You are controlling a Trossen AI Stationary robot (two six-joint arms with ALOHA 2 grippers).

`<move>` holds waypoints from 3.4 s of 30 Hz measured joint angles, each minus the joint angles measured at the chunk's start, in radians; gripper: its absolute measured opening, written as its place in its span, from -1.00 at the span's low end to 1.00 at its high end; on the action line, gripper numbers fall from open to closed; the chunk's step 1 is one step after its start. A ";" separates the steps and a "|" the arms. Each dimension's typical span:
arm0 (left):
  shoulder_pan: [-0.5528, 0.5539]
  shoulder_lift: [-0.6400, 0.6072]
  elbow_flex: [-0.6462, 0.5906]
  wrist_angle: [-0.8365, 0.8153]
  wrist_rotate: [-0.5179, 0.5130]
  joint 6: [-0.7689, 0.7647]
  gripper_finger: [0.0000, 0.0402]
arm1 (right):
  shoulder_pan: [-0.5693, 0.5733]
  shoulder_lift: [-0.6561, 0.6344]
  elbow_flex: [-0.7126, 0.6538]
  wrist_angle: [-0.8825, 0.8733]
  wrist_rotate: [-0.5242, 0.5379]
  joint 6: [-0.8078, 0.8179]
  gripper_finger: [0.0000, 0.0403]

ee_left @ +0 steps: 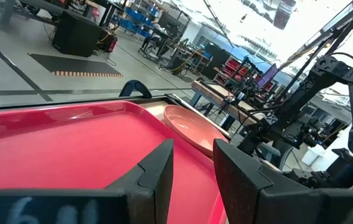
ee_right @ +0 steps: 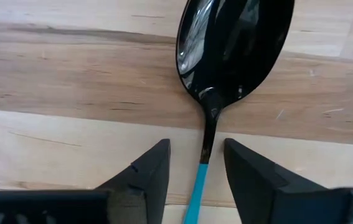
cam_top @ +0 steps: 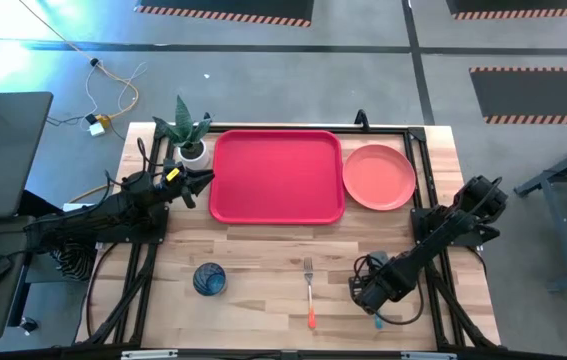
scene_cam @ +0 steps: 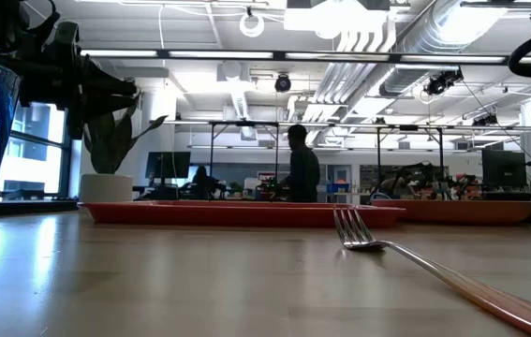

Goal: Pick and place plate/cup/fork/spoon on tray
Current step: Put the blue spoon on the right side of red serving tray

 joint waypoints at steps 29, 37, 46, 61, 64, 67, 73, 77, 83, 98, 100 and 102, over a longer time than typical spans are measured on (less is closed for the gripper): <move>0.000 0.000 0.000 -0.068 0.001 0.001 -0.48 | -0.022 0.006 0.077 -0.055 -0.005 0.003 -0.99; 0.000 0.000 0.000 -0.068 0.007 0.003 -0.48 | -0.092 0.004 0.149 -0.067 0.108 -0.019 -1.00; 0.000 0.000 0.000 -0.072 0.033 0.003 -0.48 | -0.218 0.003 0.224 -0.070 0.212 -0.152 -1.00; 0.000 0.000 0.000 -0.074 0.135 0.003 -0.48 | -0.503 0.002 0.324 -0.079 0.264 -0.535 -1.00; 0.000 0.000 0.000 -0.074 0.135 0.003 -0.48 | -0.561 0.002 0.364 -0.095 0.268 -0.638 -1.00; 0.000 0.000 0.000 -0.074 0.135 0.003 -0.48 | -0.616 0.002 0.411 -0.131 0.285 -0.733 -1.00; 0.000 0.000 0.000 -0.075 0.135 0.003 -0.48 | -0.715 0.002 0.538 -0.266 0.331 -0.908 -1.00; 0.000 0.000 0.000 -0.075 0.135 0.003 -0.48 | -0.778 0.001 0.624 -0.361 0.367 -1.003 -1.00; 0.000 0.000 0.000 -0.075 0.135 0.003 -0.48 | -0.867 0.001 0.708 -0.433 0.421 -1.129 -1.00; 0.000 0.000 0.000 -0.075 0.134 0.001 -0.48 | -1.019 -0.003 0.564 -0.353 0.410 -1.197 -1.00; 0.000 0.000 0.000 -0.075 0.134 0.001 -0.48 | -1.037 -0.004 0.529 -0.316 0.383 -1.176 -1.00; 0.000 0.000 0.000 -0.075 0.134 0.001 -0.48 | -1.055 -0.003 0.489 -0.280 0.351 -1.157 -1.00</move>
